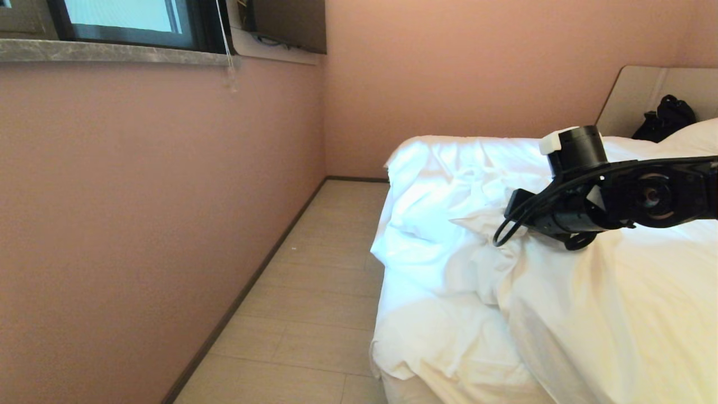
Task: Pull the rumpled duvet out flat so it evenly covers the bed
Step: Flatten the corners of the folded blanket
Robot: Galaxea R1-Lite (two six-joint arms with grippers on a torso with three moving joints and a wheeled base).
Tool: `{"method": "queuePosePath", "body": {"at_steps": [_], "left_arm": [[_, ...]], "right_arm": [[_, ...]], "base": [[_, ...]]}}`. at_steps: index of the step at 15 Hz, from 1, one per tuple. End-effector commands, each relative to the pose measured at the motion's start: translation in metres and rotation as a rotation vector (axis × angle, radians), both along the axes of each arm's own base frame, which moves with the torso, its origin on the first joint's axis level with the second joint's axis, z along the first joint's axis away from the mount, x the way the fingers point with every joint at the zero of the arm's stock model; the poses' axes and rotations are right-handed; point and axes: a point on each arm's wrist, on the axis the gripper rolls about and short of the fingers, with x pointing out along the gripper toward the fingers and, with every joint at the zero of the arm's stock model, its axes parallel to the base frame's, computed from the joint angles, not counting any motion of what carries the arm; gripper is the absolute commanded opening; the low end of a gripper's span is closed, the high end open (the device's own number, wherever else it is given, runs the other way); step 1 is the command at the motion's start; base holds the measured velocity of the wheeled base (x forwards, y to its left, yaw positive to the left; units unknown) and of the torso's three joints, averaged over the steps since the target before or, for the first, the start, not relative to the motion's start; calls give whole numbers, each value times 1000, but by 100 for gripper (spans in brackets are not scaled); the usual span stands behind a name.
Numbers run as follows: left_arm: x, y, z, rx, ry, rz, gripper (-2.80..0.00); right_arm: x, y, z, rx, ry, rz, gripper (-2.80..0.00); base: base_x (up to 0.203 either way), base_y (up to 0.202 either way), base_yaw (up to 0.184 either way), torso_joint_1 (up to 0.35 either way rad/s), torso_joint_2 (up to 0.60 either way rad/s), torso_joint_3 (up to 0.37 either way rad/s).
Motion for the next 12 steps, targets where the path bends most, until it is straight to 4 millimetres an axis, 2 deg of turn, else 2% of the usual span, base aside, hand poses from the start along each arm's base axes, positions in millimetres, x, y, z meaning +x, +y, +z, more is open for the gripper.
{"method": "queuePosePath", "body": {"at_steps": [1,11,12], "left_arm": [[0,0,0,0,1,0,-280],[0,0,0,0,1,2,-280],[0,0,0,0,2,2,-280]], "right_arm": [[3,2,-8,-5,22,-2,-280],[-2,9,-9,6,34,9,-280],[-2,9,-9,6,36,9,0]], "base": [[0,0,0,0,0,0],[0,0,0,0,0,0],[0,0,0,0,0,0]]}}
